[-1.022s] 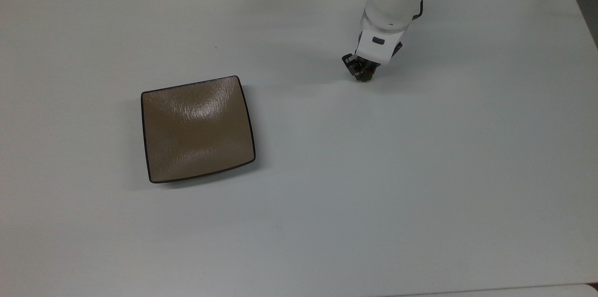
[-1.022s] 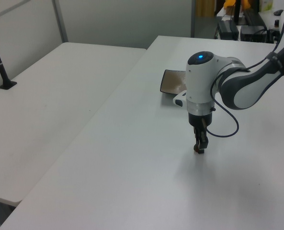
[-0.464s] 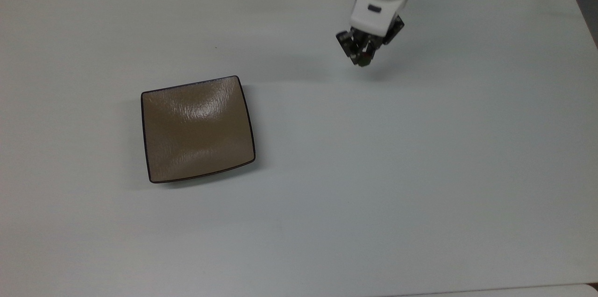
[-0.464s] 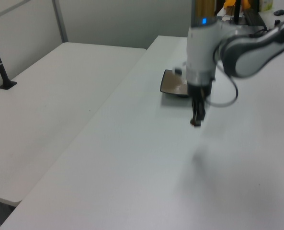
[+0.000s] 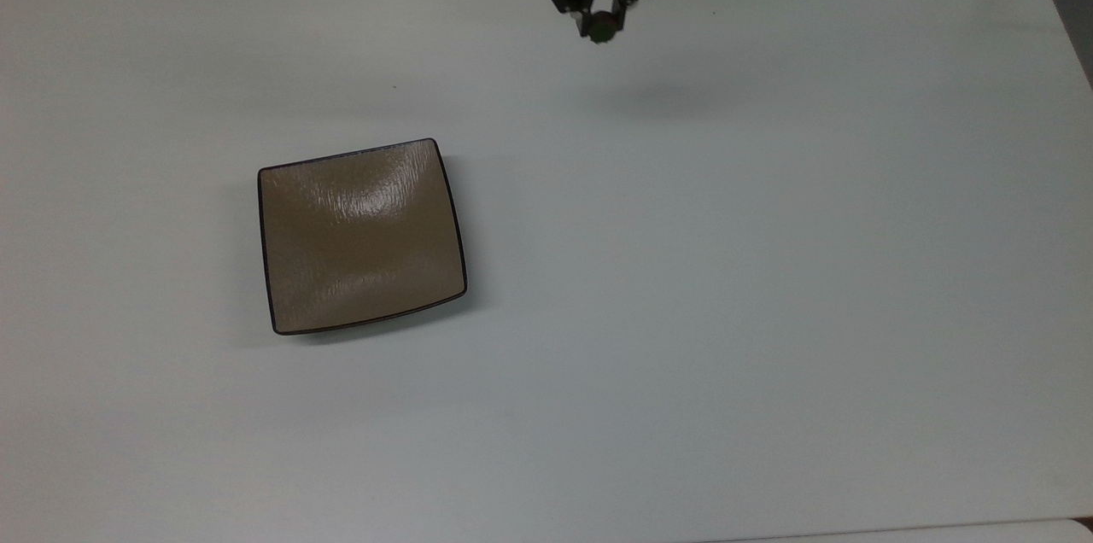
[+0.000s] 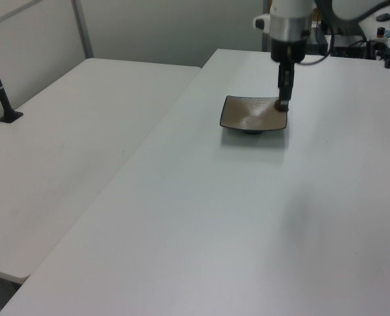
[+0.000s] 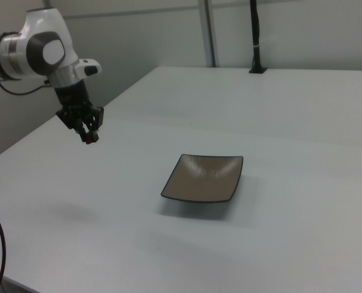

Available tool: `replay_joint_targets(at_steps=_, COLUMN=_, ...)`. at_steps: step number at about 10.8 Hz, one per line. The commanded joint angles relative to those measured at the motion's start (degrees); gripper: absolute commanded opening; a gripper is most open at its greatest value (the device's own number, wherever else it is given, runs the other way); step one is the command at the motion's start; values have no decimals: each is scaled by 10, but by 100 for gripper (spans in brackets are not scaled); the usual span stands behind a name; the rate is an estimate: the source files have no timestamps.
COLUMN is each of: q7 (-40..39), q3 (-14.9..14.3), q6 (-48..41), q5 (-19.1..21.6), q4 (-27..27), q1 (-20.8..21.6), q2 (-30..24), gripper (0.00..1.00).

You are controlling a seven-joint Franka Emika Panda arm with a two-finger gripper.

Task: Strawberries on a ceramic plate
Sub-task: 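Lift the strawberry and carry it toward the brown plate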

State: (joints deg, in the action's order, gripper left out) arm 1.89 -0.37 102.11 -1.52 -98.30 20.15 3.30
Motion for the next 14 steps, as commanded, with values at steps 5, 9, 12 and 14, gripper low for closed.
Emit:
replay_joint_targets(at_steps=5, q7=-135, q3=-46, q6=-78, q5=27, q4=36, q1=-56, q2=-27, gripper=0)
replay_joint_targets(at_steps=9, q7=-227, q3=-45, q6=-62, q5=29, q4=37, q1=-130, q2=-15, gripper=0)
replay_joint_targets(at_steps=12, q7=-279, q3=-45, q6=-4, q5=30, q4=47, q1=-173, q2=15, gripper=0)
replay_joint_targets(at_steps=14, q7=-283, q3=-45, q6=42, q5=30, q4=50, q1=-190, q2=44, gripper=0)
